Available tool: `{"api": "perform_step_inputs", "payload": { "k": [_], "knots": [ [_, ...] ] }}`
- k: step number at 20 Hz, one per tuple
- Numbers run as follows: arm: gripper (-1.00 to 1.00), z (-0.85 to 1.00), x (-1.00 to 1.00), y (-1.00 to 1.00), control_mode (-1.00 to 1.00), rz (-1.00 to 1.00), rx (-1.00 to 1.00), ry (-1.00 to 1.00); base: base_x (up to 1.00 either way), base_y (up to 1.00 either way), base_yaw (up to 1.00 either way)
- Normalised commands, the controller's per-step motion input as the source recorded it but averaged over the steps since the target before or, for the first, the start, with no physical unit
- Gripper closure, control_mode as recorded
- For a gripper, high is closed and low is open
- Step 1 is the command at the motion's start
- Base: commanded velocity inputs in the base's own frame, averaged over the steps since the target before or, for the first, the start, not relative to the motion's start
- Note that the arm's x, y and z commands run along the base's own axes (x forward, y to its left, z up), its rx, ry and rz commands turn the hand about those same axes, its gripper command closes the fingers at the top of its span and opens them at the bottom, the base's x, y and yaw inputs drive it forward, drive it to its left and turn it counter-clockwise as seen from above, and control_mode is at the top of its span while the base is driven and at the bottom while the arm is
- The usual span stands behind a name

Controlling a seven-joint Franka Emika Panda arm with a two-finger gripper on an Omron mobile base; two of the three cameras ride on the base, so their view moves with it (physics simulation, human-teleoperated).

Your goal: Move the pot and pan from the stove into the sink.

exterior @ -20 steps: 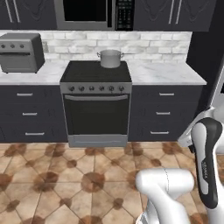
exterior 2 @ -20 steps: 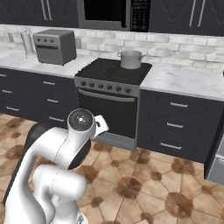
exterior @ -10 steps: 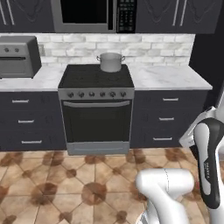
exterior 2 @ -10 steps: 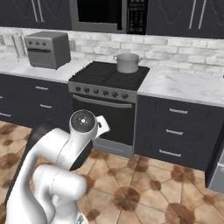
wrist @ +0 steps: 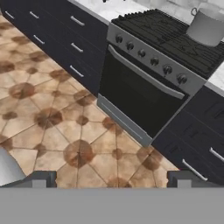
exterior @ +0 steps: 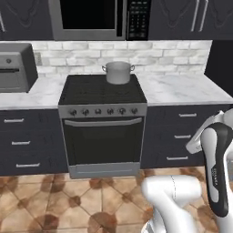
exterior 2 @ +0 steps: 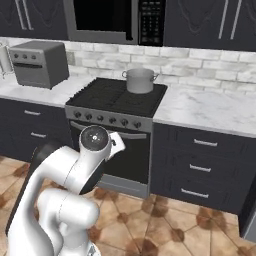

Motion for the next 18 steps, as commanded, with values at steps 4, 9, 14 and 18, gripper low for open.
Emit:
{"api": "perform_step_inputs", "payload": {
  "k": [4, 9, 14, 18],
  "knots": [
    [-1.00, 0.00, 0.00, 0.00, 1.00, 0.00, 0.00, 0.00, 0.76, 0.20, -0.06],
    [-1.00, 0.00, 0.00, 0.00, 1.00, 0.00, 0.00, 0.00, 0.81, 0.26, -0.06],
    [-1.00, 0.00, 0.00, 0.00, 1.00, 0.00, 0.00, 0.00, 0.79, 0.32, -0.05],
    [-1.00, 0.00, 0.00, 0.00, 1.00, 0.00, 0.00, 0.00, 0.70, 0.37, -0.03]
  ]
}}
